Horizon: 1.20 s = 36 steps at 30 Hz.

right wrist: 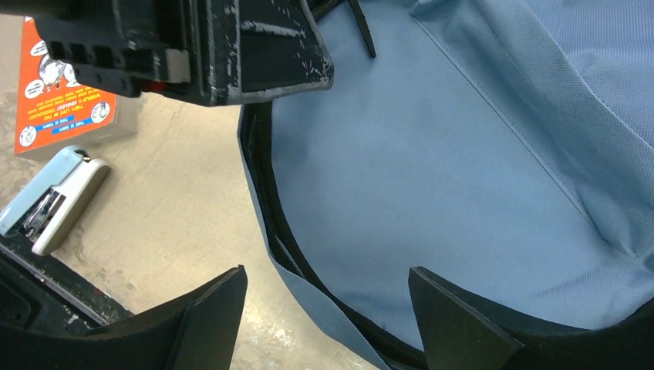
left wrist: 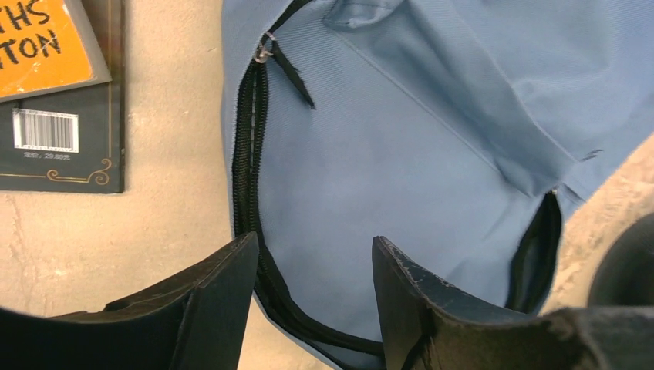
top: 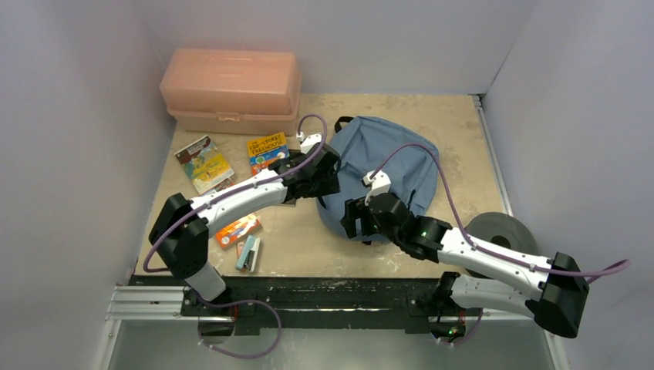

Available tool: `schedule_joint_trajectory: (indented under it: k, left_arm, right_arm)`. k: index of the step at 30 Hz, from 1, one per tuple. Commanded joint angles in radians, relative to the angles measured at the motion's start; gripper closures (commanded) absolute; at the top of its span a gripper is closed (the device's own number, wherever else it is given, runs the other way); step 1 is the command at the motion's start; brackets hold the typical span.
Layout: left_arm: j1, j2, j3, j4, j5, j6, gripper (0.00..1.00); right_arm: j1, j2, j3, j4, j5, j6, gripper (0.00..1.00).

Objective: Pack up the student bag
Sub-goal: Unzip the student bag at the center of the board.

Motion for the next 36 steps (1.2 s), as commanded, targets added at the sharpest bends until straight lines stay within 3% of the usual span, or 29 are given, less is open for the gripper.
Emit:
schedule_joint_trajectory:
  k: [1, 9, 19, 21, 22, 23, 24, 27, 32, 36]
  left_arm:
    - [-0.006, 0.035, 0.051, -0.047, -0.039, 0.004, 0.46]
    - [-0.005, 0.061, 0.05, -0.047, -0.031, 0.0, 0.44]
    - [-0.005, 0.136, 0.047, -0.005, 0.006, 0.006, 0.56]
    - [-0.006, 0.134, 0.043, 0.017, 0.01, 0.032, 0.63]
    - [-0.004, 0.126, 0.044, 0.023, 0.025, 0.044, 0.77]
    - [0.003, 0.114, 0.045, 0.033, 0.06, 0.049, 0.95]
    - [0.017, 0.097, 0.042, 0.063, 0.134, 0.054, 1.0]
    - [0.064, 0.009, 0.004, 0.196, 0.348, 0.031, 1.0]
    - [0.071, -0.159, -0.034, 0.284, 0.41, 0.021, 1.0]
    - [0.109, -0.181, -0.054, 0.341, 0.519, -0.048, 1.0]
  right_arm:
    - [-0.008, -0.02, -0.005, 0.013, 0.037, 0.003, 0.19]
    - [-0.022, -0.041, -0.022, 0.014, 0.036, 0.0, 0.19]
    - [-0.031, -0.035, -0.005, 0.019, 0.027, -0.007, 0.2]
    - [-0.034, -0.034, -0.005, 0.02, 0.03, -0.009, 0.19]
    - [-0.035, -0.034, -0.003, 0.022, 0.033, -0.009, 0.19]
    - [-0.038, -0.033, -0.001, 0.025, 0.035, -0.012, 0.2]
    - [-0.04, -0.033, 0.003, 0.026, 0.037, -0.016, 0.2]
    - [-0.05, -0.036, 0.028, 0.016, 0.049, -0.052, 0.21]
    - [-0.086, -0.05, 0.055, 0.017, 0.053, -0.116, 0.21]
    - [-0.086, -0.024, 0.079, 0.048, 0.024, -0.234, 0.21]
